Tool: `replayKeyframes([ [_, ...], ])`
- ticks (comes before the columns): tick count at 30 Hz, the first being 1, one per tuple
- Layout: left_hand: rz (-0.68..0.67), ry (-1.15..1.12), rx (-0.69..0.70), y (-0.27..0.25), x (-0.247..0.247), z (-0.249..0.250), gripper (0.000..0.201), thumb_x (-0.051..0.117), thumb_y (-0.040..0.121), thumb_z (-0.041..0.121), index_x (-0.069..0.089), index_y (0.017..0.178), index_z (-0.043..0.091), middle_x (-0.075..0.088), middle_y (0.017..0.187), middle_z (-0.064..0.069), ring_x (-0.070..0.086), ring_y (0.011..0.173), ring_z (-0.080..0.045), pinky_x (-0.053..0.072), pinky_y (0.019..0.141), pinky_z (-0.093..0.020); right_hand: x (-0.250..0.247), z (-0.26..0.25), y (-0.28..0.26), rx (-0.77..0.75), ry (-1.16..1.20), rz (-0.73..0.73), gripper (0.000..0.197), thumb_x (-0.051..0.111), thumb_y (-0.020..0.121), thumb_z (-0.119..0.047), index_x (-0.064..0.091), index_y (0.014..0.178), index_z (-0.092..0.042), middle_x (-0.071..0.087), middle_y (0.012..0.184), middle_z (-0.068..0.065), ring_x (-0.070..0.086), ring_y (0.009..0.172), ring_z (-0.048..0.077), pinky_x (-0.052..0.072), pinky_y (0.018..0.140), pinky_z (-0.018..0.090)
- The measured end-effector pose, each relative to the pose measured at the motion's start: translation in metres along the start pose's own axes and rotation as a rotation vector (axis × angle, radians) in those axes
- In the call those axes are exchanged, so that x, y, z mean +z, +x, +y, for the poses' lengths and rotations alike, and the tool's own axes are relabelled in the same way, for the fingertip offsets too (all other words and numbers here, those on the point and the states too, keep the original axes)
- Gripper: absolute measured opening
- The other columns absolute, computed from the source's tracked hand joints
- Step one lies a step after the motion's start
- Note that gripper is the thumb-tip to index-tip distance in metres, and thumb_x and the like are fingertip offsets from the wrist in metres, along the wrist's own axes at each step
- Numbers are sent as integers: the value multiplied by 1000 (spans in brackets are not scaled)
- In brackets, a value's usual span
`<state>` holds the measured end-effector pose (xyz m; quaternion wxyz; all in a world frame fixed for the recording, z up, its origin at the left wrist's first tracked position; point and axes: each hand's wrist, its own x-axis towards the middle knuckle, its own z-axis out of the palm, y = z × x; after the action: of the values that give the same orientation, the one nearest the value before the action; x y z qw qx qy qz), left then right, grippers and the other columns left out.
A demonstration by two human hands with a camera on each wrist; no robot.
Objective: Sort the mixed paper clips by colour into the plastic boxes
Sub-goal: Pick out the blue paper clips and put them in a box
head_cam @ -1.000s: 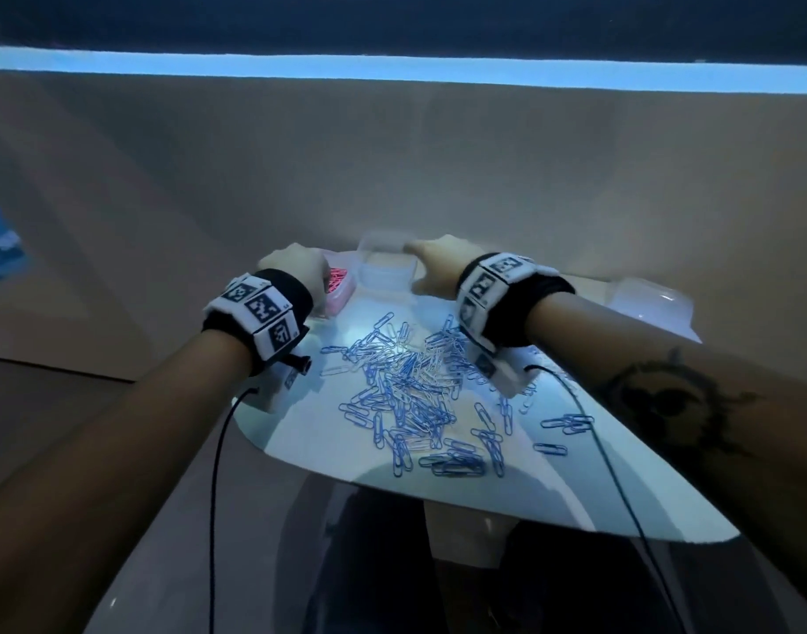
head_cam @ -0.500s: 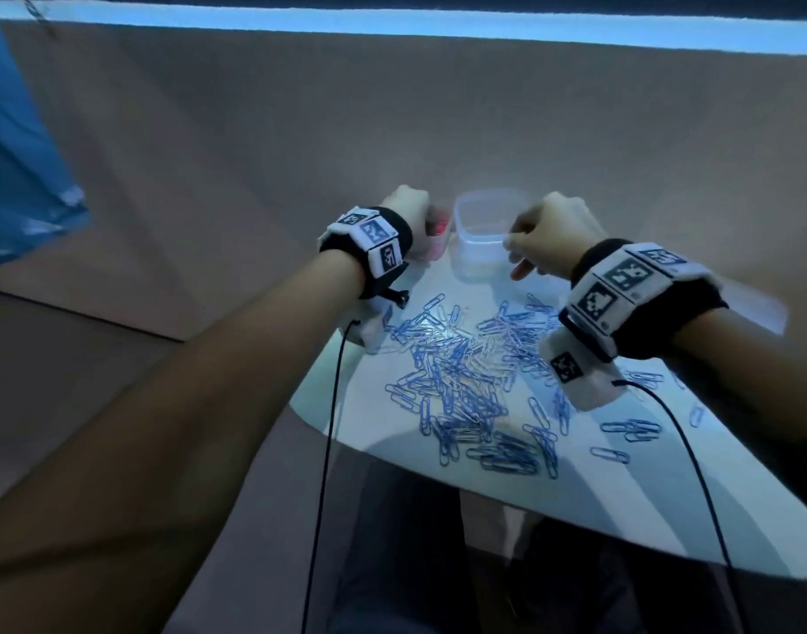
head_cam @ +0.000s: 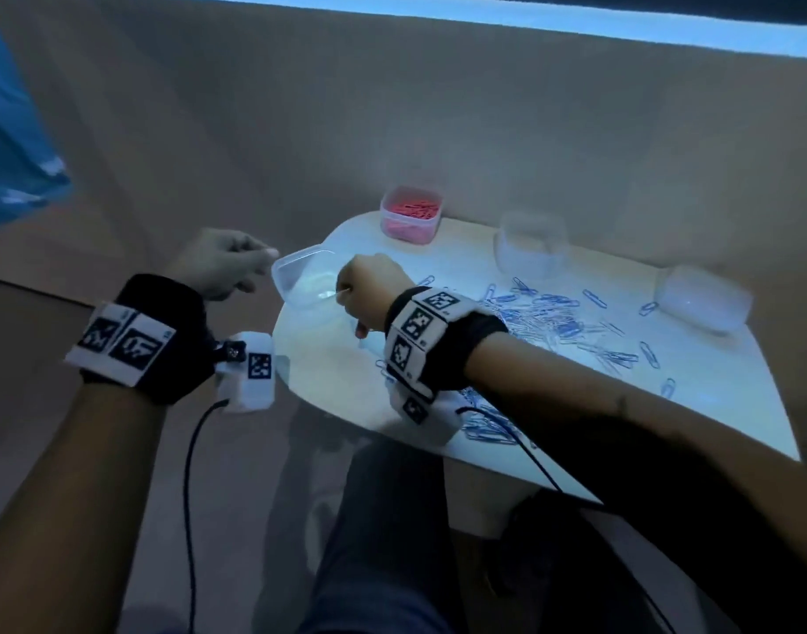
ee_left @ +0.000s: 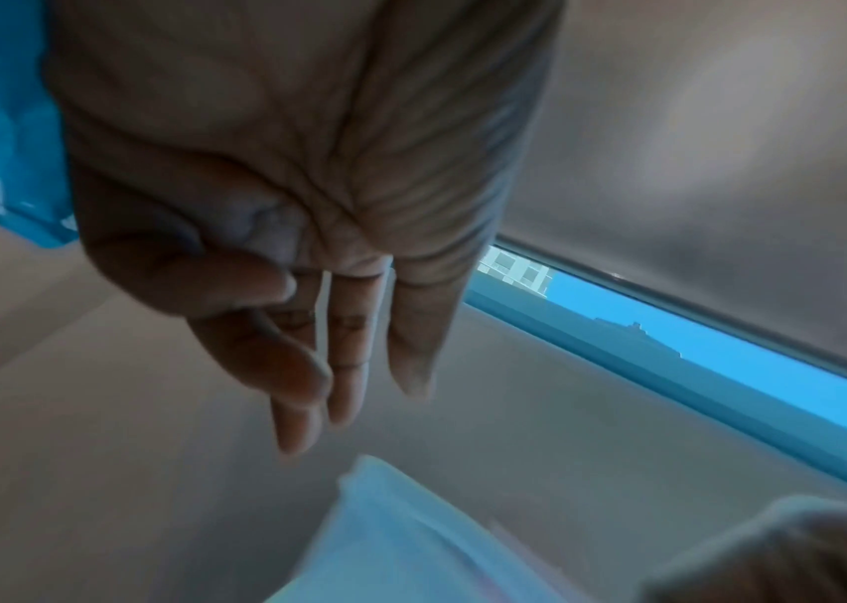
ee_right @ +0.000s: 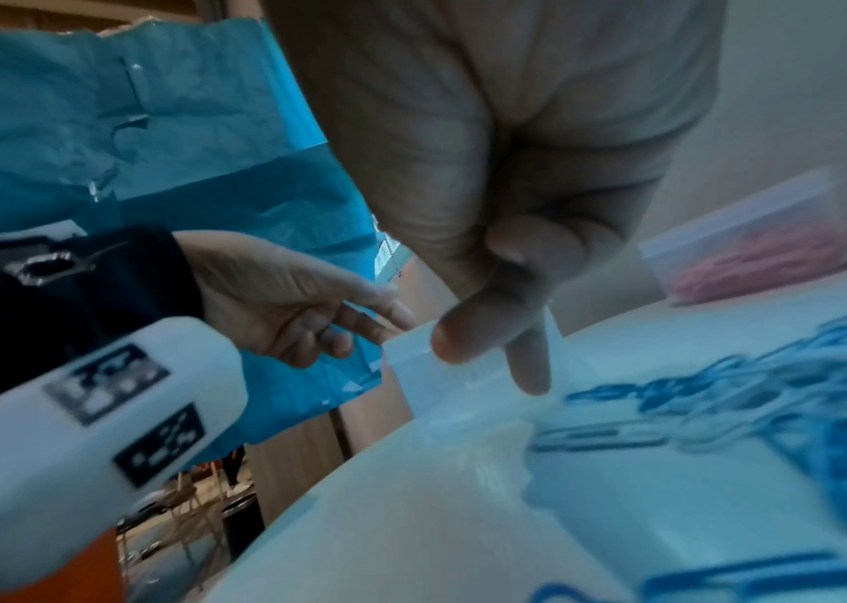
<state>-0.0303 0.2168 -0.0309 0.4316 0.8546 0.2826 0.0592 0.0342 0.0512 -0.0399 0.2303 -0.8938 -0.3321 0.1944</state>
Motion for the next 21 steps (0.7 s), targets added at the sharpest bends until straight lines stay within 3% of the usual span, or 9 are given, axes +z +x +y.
replayKeyframes([
  [3,12,6,-15,-2,7,0,16,57,91,24,61,98,10,59,92,-6,51,59,-13,26,34,-10,-10,17,-4,40,-75,16,21,45,90,-3,65,90,3,71,88,17,71,70,30,59,71,40],
  [7,-22,1,-7,-4,20,6,20,57,91,29,63,99,12,63,94,-3,54,62,-9,29,49,-22,-24,46,-21,121,-47,-36,21,46,92,-4,65,94,4,72,89,15,70,62,23,59,74,37],
  [10,-20,-36,23,-6,28,12,18,57,91,25,63,97,9,61,86,-4,52,52,-4,28,36,-11,-29,52,-24,119,13,7,22,46,92,-5,68,91,3,73,88,13,60,48,13,55,67,29],
  [12,7,-75,53,-8,32,18,17,57,92,21,62,96,6,59,79,-4,52,47,-2,27,32,-5,-27,43,-13,115,40,52,24,45,92,-5,68,93,4,73,90,13,61,52,17,54,64,29],
  [15,57,-100,89,-9,33,21,15,58,91,21,62,93,7,59,74,0,51,41,2,29,34,-5,-20,25,3,87,-6,-26,25,46,93,-10,65,101,4,72,100,14,62,64,22,55,73,32],
  [16,59,-91,94,-10,33,22,14,59,90,22,63,92,9,60,75,1,52,42,1,31,35,-7,-21,21,5,77,-3,-60,25,47,94,-13,63,104,3,71,101,14,62,62,19,54,68,29],
  [18,29,-81,100,-14,34,22,13,59,90,24,64,91,12,61,78,0,54,47,-4,32,37,-10,-33,21,-2,72,136,-104,31,46,96,-17,52,123,-2,70,88,15,56,43,8,46,44,18],
  [20,1,-98,119,-22,37,23,14,60,90,23,64,93,10,61,80,-1,54,55,-11,32,37,-6,-61,36,-19,62,260,-26,41,46,96,-15,41,135,-2,61,68,9,44,25,0,32,30,12],
  [21,-6,-102,129,-27,40,25,14,61,89,23,64,94,10,62,80,-1,55,56,-12,32,37,-4,-77,49,-29,67,243,36,38,48,95,-13,45,132,-2,58,64,5,42,23,0,29,29,10],
])
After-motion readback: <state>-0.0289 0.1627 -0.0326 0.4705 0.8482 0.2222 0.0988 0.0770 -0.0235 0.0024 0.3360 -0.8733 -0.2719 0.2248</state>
